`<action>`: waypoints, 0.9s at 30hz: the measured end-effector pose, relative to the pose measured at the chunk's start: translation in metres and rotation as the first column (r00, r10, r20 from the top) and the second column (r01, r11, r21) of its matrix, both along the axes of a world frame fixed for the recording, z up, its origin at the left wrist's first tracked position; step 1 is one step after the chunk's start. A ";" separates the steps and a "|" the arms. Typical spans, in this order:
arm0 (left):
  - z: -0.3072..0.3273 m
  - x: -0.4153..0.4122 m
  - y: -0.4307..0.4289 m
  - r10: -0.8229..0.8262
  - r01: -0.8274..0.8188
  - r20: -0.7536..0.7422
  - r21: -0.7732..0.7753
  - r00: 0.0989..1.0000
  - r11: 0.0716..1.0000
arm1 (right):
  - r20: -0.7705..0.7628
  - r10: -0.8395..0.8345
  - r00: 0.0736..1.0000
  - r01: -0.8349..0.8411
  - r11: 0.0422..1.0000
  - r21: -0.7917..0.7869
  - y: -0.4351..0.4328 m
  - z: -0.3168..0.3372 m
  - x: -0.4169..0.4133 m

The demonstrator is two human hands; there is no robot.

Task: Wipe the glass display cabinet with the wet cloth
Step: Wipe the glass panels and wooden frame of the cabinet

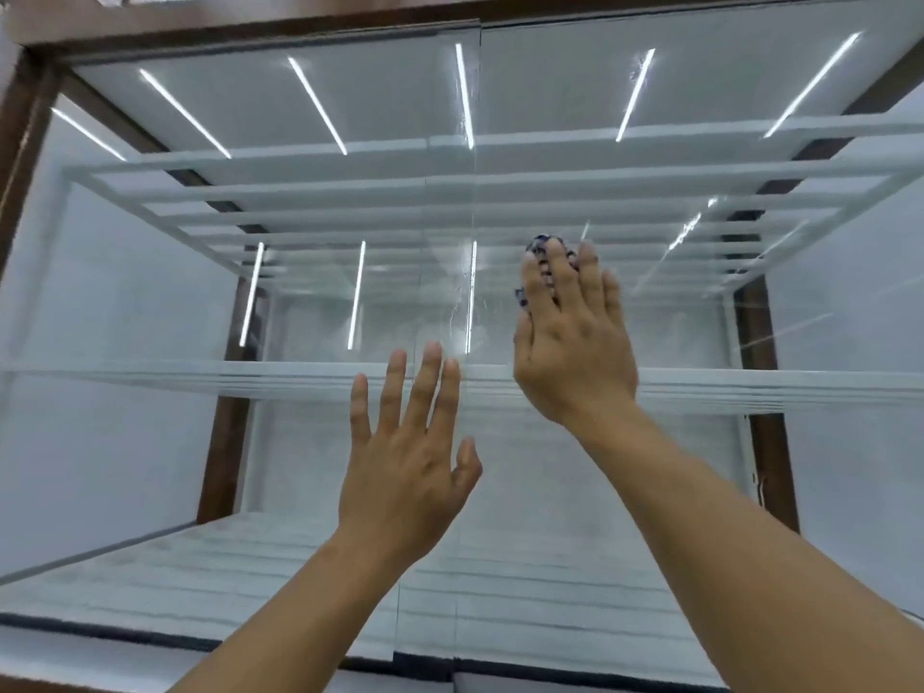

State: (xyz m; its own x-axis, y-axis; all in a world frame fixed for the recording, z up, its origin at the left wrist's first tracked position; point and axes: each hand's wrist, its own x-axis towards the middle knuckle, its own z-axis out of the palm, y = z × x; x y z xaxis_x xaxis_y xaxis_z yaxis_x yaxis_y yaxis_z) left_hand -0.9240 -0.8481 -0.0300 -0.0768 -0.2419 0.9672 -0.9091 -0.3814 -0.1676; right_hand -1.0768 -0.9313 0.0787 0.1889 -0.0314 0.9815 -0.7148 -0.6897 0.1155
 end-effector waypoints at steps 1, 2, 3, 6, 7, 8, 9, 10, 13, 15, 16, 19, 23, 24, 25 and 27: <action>0.000 -0.001 0.000 0.009 -0.009 -0.002 0.003 1.000 1.000 | -0.042 -0.001 0.999 0.001 1.000 -0.011 0.006 0.002 0.014; 0.000 -0.001 0.000 0.015 -0.015 -0.006 0.006 1.000 1.000 | -0.079 -0.006 0.997 0.003 1.000 -0.028 0.010 0.002 0.025; 0.000 -0.001 0.000 0.016 -0.016 -0.013 0.007 1.000 1.000 | -0.112 -0.011 0.994 0.007 0.999 -0.043 0.013 -0.003 0.031; 0.000 -0.002 0.001 0.010 -0.009 -0.020 0.006 1.000 1.000 | -0.225 -0.049 0.973 0.022 0.992 -0.124 0.007 -0.036 0.016; 0.001 -0.003 0.001 0.002 -0.002 -0.023 0.003 1.000 1.000 | -0.260 -0.070 0.963 0.029 0.987 -0.160 0.000 -0.049 0.003; 0.002 -0.004 0.002 -0.008 0.008 -0.025 0.001 1.000 1.000 | -0.264 -0.087 0.960 0.040 0.983 -0.179 -0.007 -0.058 -0.014; 0.004 -0.007 0.001 -0.018 0.018 -0.027 0.001 0.999 1.000 | -0.230 -0.092 0.969 0.052 0.983 -0.174 -0.016 -0.060 -0.031; 0.007 -0.011 0.000 -0.030 0.030 -0.028 0.000 0.999 1.000 | -0.169 -0.084 0.982 0.061 0.988 -0.139 -0.022 -0.055 -0.047; 0.023 -0.025 -0.011 -0.055 0.055 -0.026 -0.009 0.998 0.998 | -0.014 -0.043 0.999 0.043 0.999 -0.008 -0.027 -0.023 -0.063; 0.036 -0.033 -0.018 -0.063 0.062 -0.033 -0.024 0.997 0.998 | -0.043 -0.019 0.999 0.018 1.000 -0.020 -0.021 -0.011 -0.053; 0.042 -0.041 -0.025 -0.071 0.071 -0.033 -0.024 0.997 0.997 | -0.071 -0.016 0.997 0.013 0.999 -0.035 -0.021 -0.010 -0.051; 0.057 -0.066 -0.043 -0.094 0.094 -0.005 -0.025 0.996 0.995 | -0.119 -0.013 0.993 0.006 0.998 -0.062 -0.028 -0.012 -0.064; 0.070 -0.109 -0.067 -0.153 0.153 0.006 0.003 0.988 0.988 | -0.064 -0.033 0.997 0.030 0.998 -0.047 -0.049 -0.006 -0.115; 0.072 -0.120 -0.071 -0.167 0.167 0.003 0.009 0.986 0.986 | -0.045 -0.037 0.998 0.035 0.999 -0.033 -0.055 -0.003 -0.131; 0.074 -0.130 -0.075 -0.178 0.178 0.004 0.015 0.984 0.984 | -0.025 -0.038 0.999 0.038 0.999 -0.018 -0.062 -0.001 -0.147; 0.075 -0.148 -0.082 -0.200 0.199 0.012 0.029 0.980 0.980 | 0.028 -0.043 0.999 0.044 0.999 0.000 -0.076 0.004 -0.182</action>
State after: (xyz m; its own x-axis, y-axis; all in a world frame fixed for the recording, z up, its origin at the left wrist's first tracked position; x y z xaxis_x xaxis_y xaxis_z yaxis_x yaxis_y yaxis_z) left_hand -1.0720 -0.9306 0.0448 -0.1403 -0.2468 0.9589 -0.9638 -0.1878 -0.1894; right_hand -1.2583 -1.0072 0.0828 0.1594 -0.0384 0.9865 -0.7471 -0.6578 0.0951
